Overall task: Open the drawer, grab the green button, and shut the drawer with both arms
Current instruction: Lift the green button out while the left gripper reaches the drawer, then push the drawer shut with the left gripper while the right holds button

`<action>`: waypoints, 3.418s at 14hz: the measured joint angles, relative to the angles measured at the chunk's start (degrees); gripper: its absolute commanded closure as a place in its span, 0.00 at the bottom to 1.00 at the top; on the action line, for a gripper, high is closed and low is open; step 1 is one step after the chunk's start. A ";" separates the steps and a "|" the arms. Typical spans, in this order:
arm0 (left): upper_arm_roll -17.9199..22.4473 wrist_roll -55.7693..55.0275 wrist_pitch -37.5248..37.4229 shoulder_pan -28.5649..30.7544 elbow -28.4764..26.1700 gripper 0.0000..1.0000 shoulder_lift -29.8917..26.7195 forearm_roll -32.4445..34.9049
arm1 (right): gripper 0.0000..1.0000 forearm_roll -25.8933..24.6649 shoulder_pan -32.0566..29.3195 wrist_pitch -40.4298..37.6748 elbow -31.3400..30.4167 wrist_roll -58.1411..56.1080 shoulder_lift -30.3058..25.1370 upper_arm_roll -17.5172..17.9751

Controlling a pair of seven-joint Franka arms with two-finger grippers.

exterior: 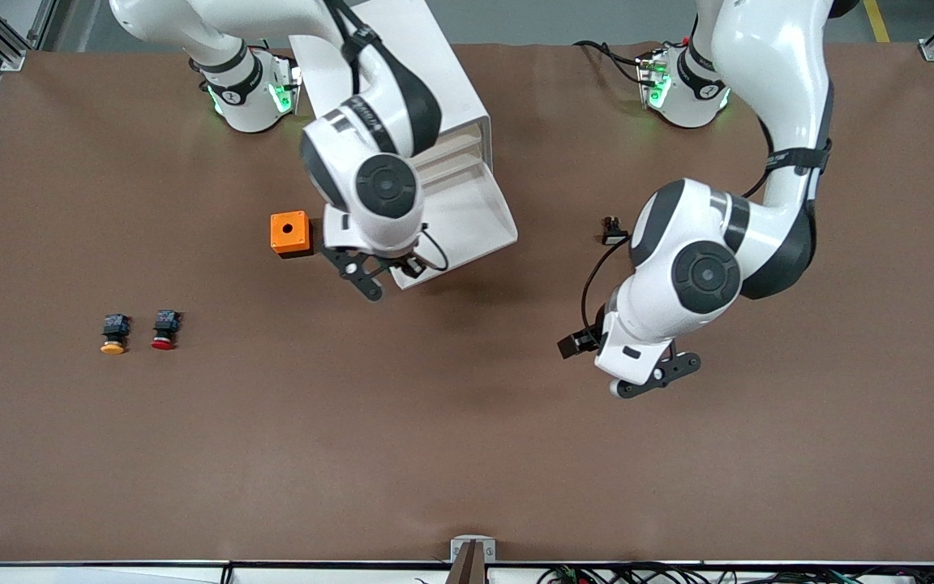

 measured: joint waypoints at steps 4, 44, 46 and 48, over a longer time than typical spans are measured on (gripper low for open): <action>-1.19 0.04 7.17 -4.39 -0.28 0.00 6.48 -0.24 | 0.73 -0.24 -9.72 -3.95 -0.21 -21.24 -3.00 -0.36; -15.35 -22.26 5.27 -15.09 -6.14 0.00 10.39 -9.16 | 0.71 -5.78 -33.41 30.65 -19.97 -68.71 6.32 -0.58; -11.74 -21.00 5.86 -13.16 -4.34 0.00 9.56 -5.01 | 0.71 -5.78 -33.41 30.65 -20.02 -68.80 6.67 -0.54; -9.13 -19.29 5.79 -8.08 -2.82 0.00 7.51 -2.61 | 0.71 -5.78 -33.41 30.69 -20.07 -68.84 6.87 -0.51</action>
